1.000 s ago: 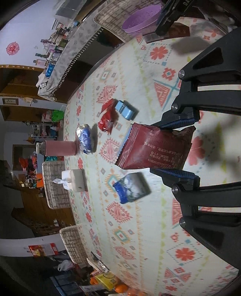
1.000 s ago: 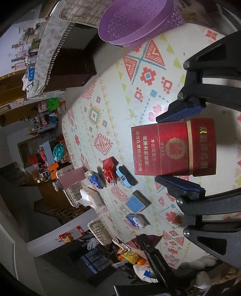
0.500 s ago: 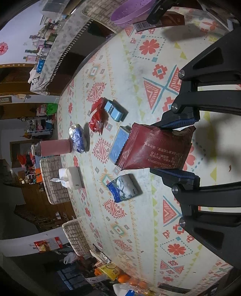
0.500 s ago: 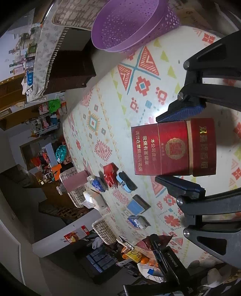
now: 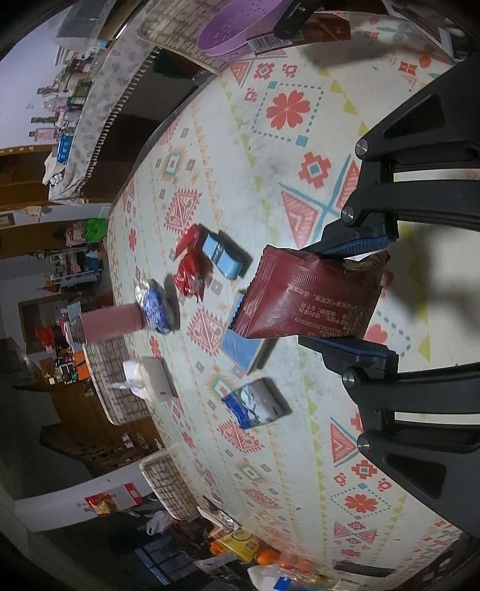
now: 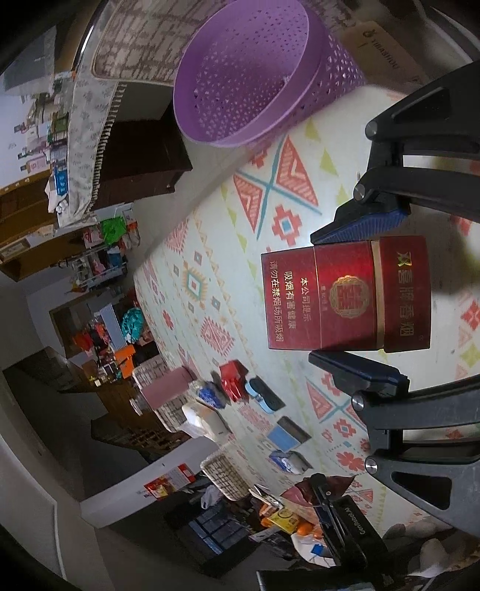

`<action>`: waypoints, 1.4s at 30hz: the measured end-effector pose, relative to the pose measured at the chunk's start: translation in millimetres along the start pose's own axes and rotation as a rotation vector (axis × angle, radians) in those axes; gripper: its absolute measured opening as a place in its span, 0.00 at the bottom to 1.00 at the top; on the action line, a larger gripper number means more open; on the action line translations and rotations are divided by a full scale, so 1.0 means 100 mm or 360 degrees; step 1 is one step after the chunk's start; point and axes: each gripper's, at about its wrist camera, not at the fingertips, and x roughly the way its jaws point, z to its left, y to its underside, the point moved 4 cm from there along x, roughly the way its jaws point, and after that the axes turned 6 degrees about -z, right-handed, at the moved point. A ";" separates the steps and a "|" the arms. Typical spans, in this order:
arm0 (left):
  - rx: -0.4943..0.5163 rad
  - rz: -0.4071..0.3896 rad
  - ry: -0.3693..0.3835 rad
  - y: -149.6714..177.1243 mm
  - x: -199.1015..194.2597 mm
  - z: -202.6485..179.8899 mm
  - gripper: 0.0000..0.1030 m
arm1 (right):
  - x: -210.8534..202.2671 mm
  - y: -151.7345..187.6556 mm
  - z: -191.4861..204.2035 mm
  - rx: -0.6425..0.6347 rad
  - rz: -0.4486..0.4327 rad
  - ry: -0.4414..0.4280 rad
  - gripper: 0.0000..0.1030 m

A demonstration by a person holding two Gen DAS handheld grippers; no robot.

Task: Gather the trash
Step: 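Carry the dark red wrapper and red cigarette box over the purple basket, then open both grippers to drop the wrapper and red box into the basket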

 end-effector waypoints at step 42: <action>0.0486 0.0089 0.1072 -1.05 0.11 -3.30 0.41 | -0.72 -0.70 -2.10 0.0348 -0.0304 0.0398 0.61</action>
